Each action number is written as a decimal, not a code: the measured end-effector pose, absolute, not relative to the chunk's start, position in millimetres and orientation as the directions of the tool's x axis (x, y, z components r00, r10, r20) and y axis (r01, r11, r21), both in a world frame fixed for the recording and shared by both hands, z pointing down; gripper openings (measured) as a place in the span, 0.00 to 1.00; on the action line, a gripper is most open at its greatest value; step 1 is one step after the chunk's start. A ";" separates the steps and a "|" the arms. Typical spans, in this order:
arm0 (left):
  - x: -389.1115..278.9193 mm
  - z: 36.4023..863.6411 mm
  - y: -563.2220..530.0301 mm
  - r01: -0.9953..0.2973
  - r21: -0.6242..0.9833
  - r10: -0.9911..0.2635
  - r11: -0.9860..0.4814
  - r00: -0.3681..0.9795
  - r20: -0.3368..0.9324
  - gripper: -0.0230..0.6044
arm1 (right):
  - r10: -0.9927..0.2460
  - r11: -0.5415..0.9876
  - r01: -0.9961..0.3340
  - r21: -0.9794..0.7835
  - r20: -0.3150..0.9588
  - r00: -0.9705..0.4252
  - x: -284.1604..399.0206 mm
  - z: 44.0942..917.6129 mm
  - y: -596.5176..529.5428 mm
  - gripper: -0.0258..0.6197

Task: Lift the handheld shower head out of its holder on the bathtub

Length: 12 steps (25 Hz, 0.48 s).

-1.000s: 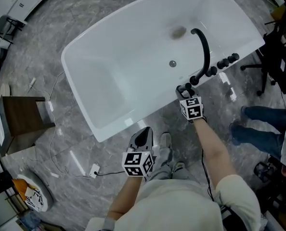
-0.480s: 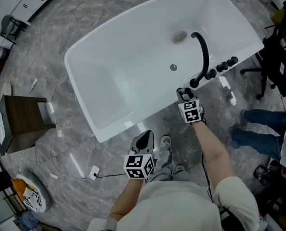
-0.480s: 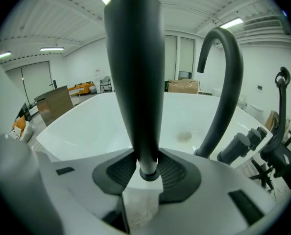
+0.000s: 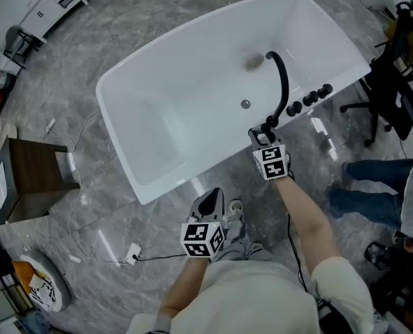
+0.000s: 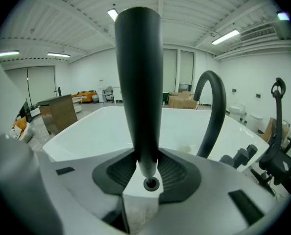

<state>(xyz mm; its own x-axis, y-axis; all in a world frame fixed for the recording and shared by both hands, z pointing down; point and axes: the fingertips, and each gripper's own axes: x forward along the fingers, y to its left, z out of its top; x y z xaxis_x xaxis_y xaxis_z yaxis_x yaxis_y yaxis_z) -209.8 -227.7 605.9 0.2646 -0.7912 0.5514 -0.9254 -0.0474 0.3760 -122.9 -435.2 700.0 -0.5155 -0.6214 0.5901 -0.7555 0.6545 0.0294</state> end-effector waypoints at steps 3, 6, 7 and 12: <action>-202.6 597.3 -219.1 -0.926 0.373 -0.801 -0.053 0.263 0.538 0.07 | -0.638 0.658 -0.752 0.037 0.559 -0.530 -122.7 678.8 -428.2 0.26; -192.8 586.3 -209.1 -0.927 0.370 -0.811 -0.058 0.260 0.524 0.07 | -0.653 0.655 -0.755 0.044 0.537 -0.535 -115.2 657.2 -419.0 0.26; -188.7 583.0 -205.2 -0.928 0.368 -0.814 -0.060 0.259 0.521 0.07 | -0.657 0.654 -0.755 0.044 0.528 -0.538 -112.0 649.5 -415.1 0.26; -169.5 572.4 -187.0 -0.931 0.359 -0.827 -0.063 0.250 0.503 0.07 | -0.673 0.662 -0.748 0.050 0.478 -0.564 -95.5 614.3 -392.5 0.26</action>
<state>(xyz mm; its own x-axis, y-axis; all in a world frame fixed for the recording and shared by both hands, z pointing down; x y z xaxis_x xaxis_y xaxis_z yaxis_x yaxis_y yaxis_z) -169.5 -187.0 572.4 0.2503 -0.8274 0.5028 -0.9311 -0.0634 0.3592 -95.5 -392.5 614.3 -0.5641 -0.6732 0.4782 -0.7476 0.6622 0.0505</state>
